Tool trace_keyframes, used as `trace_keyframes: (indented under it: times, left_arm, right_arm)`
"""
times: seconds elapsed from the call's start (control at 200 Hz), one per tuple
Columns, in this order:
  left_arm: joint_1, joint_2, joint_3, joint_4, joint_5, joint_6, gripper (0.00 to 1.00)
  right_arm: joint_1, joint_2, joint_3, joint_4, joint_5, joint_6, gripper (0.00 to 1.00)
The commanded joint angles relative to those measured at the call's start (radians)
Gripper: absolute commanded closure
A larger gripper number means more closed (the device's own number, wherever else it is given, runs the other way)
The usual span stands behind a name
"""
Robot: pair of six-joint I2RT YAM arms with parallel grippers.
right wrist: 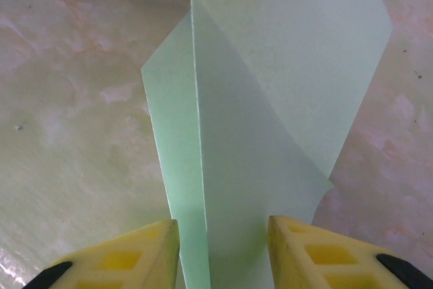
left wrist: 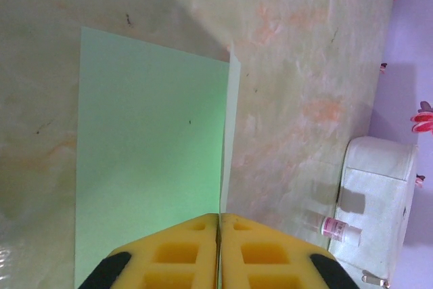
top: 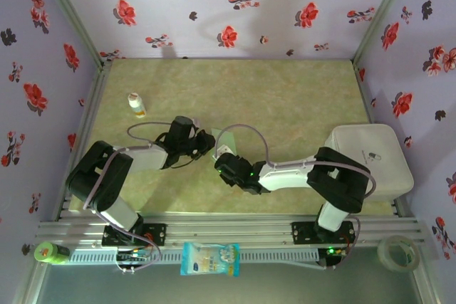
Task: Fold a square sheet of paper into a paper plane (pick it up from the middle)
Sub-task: Fourth fold the wing at the center of the table.
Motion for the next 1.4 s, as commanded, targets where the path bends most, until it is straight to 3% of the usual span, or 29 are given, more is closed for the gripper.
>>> trace_keyframes:
  times: [0.0, 0.385, 0.615, 0.83, 1.01, 1.225, 1.395]
  left_arm:
    - [-0.007, 0.004, 0.024, -0.02, 0.015, -0.002, 0.91]
    - [-0.007, 0.004, 0.021, -0.015, 0.014, -0.009, 0.91]
    - [-0.007, 0.002, 0.023, -0.021, 0.009, -0.01, 0.94]
    - [-0.007, 0.006, 0.023, -0.018, 0.009, -0.008, 0.94]
    - [-0.007, 0.004, 0.021, -0.018, 0.008, -0.009, 0.95]
    - [-0.007, 0.006, 0.025, -0.019, 0.008, -0.01, 0.95]
    - [-0.007, 0.006, 0.025, -0.024, 0.006, -0.007, 0.95]
  right_arm:
    - [0.007, 0.006, 0.012, 0.039, 0.03, 0.01, 0.63]
    - [0.007, 0.01, 0.012, 0.019, 0.038, 0.011, 0.76]
    - [0.007, 0.011, 0.007, 0.007, 0.056, 0.007, 0.73]
    - [0.007, 0.009, -0.008, 0.019, 0.054, 0.006, 0.79]
    - [0.007, 0.01, -0.019, 0.03, 0.068, 0.013, 0.72]
    - [0.007, 0.006, -0.037, 0.063, 0.059, 0.012, 0.8]
    - [0.006, 0.0, -0.044, 0.084, 0.066, 0.023, 0.81]
